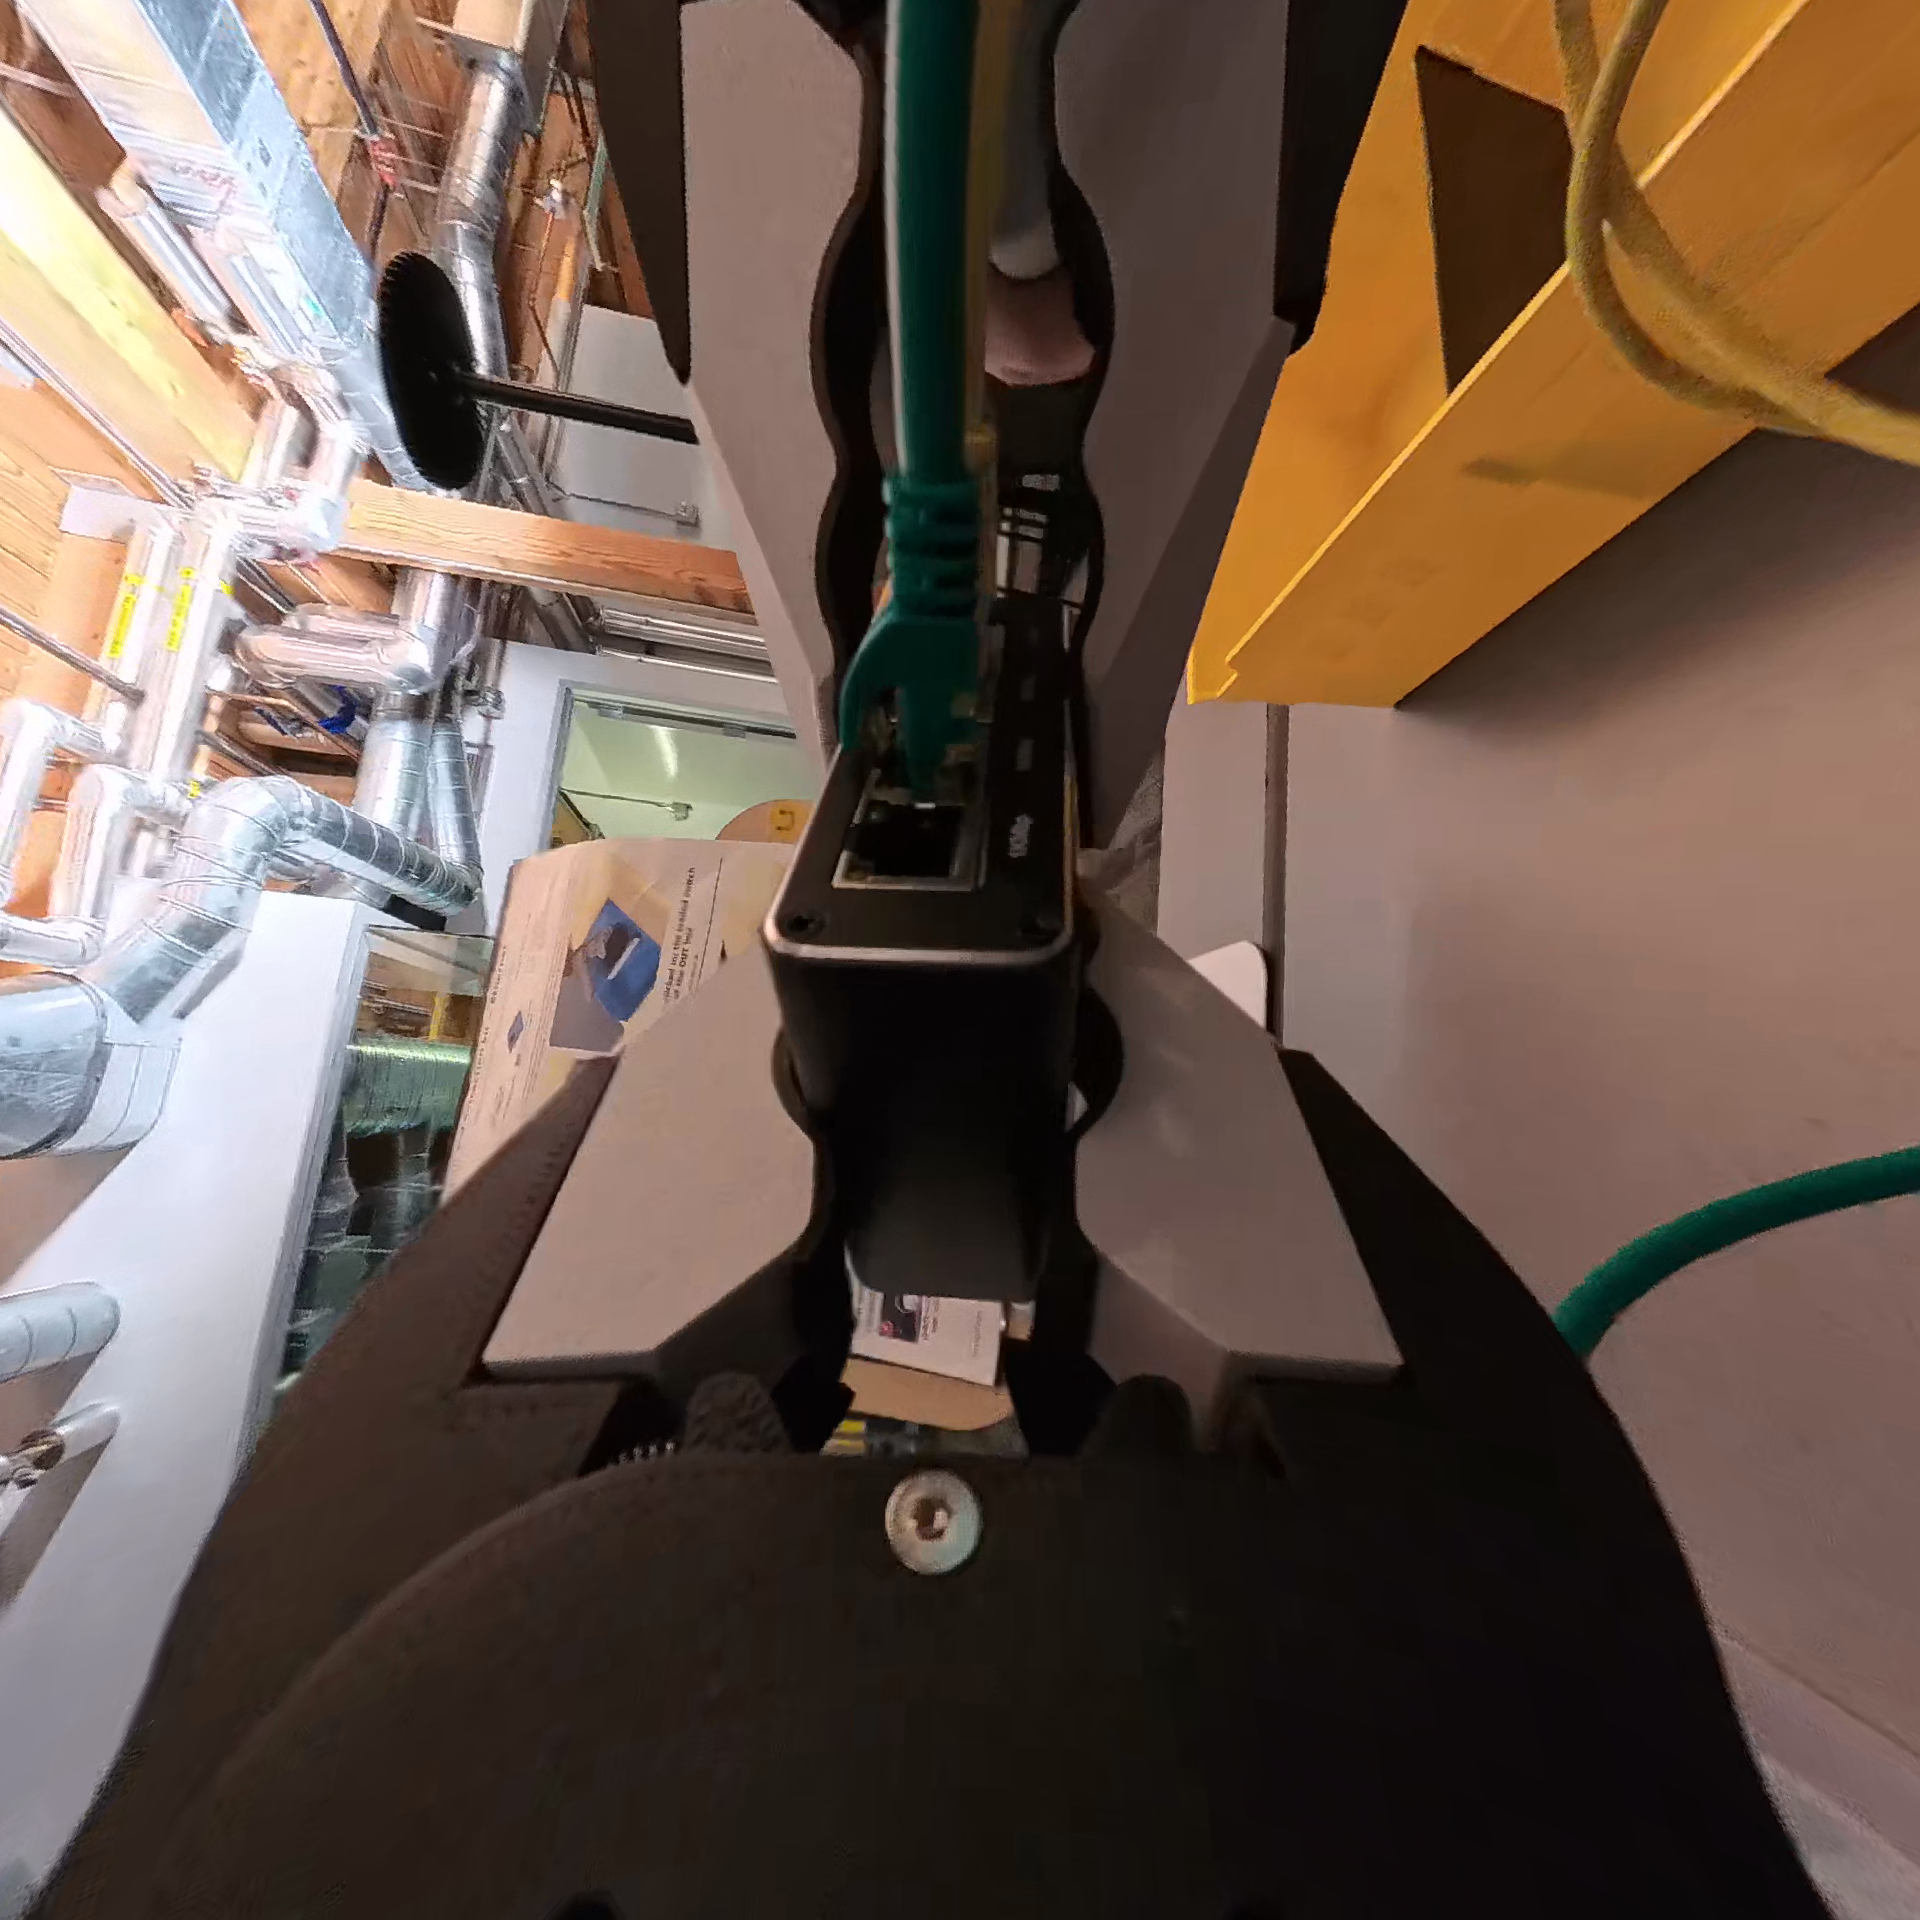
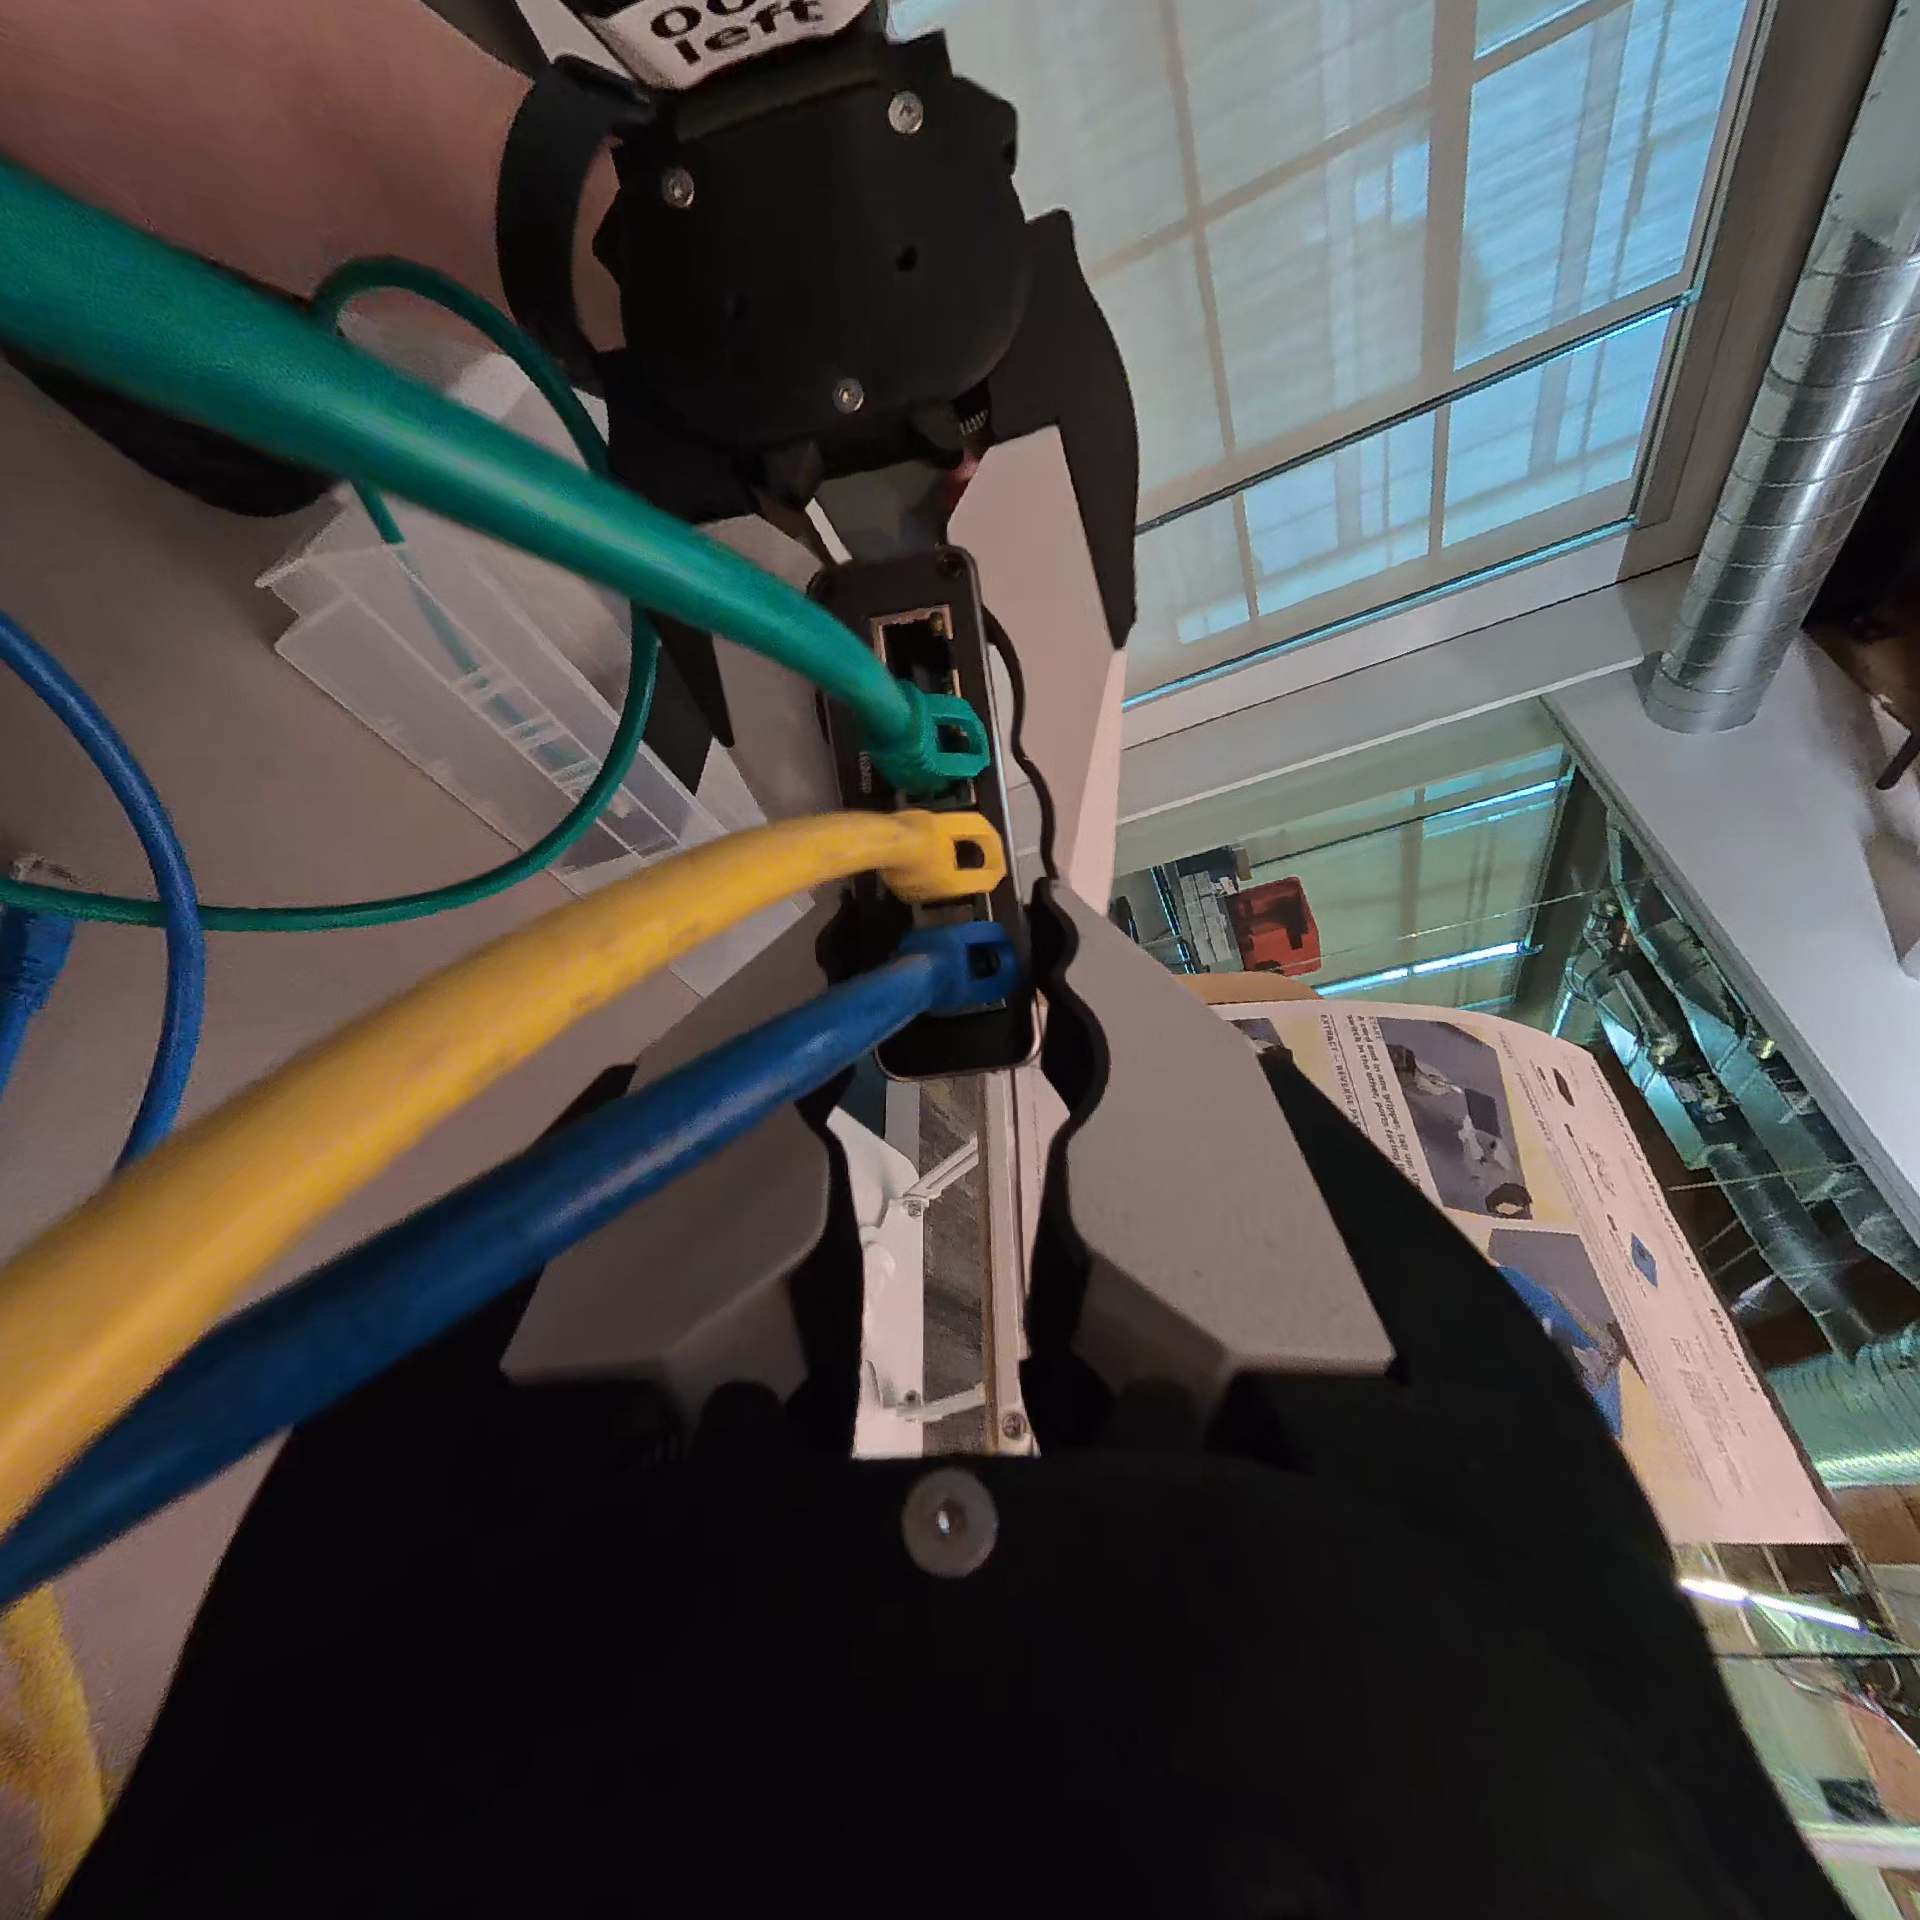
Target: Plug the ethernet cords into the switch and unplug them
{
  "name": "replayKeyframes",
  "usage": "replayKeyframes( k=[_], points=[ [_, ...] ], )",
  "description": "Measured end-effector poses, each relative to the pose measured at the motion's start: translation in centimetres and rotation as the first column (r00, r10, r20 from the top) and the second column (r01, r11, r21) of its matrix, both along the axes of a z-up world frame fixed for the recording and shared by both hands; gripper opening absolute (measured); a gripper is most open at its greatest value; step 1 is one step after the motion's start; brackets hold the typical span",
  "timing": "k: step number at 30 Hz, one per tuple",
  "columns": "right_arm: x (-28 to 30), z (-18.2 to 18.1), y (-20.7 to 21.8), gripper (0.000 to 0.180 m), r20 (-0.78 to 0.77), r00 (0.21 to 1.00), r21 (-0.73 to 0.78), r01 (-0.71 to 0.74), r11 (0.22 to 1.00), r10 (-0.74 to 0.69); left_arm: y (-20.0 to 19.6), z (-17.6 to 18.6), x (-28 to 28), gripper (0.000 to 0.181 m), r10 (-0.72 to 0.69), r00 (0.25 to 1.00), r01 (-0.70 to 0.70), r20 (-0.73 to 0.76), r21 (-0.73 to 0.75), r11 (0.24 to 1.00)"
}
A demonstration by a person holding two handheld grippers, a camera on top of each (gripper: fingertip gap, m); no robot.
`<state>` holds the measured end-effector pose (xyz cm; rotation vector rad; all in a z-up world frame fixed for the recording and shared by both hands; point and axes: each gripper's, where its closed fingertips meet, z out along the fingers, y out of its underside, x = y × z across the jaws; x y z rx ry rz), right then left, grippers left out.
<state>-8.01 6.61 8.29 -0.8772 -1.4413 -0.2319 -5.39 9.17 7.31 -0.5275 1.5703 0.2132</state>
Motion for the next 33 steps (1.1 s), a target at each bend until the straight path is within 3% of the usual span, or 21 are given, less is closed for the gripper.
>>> replayKeyframes(
  k=[11, 13, 19, 21, 23, 27, 30, 32, 33],
  points=[
    [0.4, -1.3, 1.1, 0.033, 0.025, 1.0, -0.025, 0.015, 1.0, -0.015, 0.9, -1.2, 0.0, 0.034, 0.043, 0.997, -0.041, -0.056, 0.045, 0.998],
    [0.3, -1.3, 1.1, 0.025, 0.013, 1.0, -0.037, 0.006, 0.999, -0.005, 0.9, -1.2, 0.1, 0.035, 0.037, 0.998, -0.035, -0.054, 0.025, 0.999],
    [0.8, -0.3, 1.0, 0.038, -0.078, 0.997, -0.104, -0.01, 0.994, 0.002, 0.7, -0.1, 0.1, 0.033, 0.067, 0.998, -0.066, -0.007, 0.059, 0.996],
    [2.7, -0.1, 2.0, 0.044, -0.085, 0.993, -0.114, 0.069, 0.991, -0.079, 1.6, 0.2, -0.2, 0.033, 0.114, 0.993, -0.114, 0.004, 0.083, 0.99],
    [6.0, 1.0, 3.0, 0.038, -0.109, 0.974, -0.088, 0.188, 0.978, -0.197, 2.8, 0.4, -0.8, 0.033, 0.153, 0.988, -0.153, 0.011, 0.074, 0.985],
    [11.0, 6.5, 1.5, 0.027, -0.273, 0.897, -0.014, 0.358, 0.934, -0.348, 4.7, 0.6, -1.9, 0.034, 0.216, 0.976, -0.216, 0.016, 0.02, 0.976],
    [6.2, 9.4, -2.5, 0.027, -0.325, 0.923, 0.018, 0.223, 0.975, -0.206, 5.1, 0.4, -2.1, 0.034, 0.229, 0.973, -0.229, 0.006, 0.018, 0.973],
    [1.4, 8.6, -4.4, 0.026, -0.269, 0.958, -0.018, 0.094, 0.995, -0.095, 5.1, 0.2, -1.9, 0.034, 0.231, 0.973, -0.231, -0.004, 0.027, 0.973],
    [0.0, 7.5, -4.2, 0.026, -0.22, 0.969, -0.057, 0.102, 0.993, -0.113, 5.0, 0.1, -1.8, 0.034, 0.231, 0.973, -0.231, -0.007, 0.037, 0.972]
  ],
)
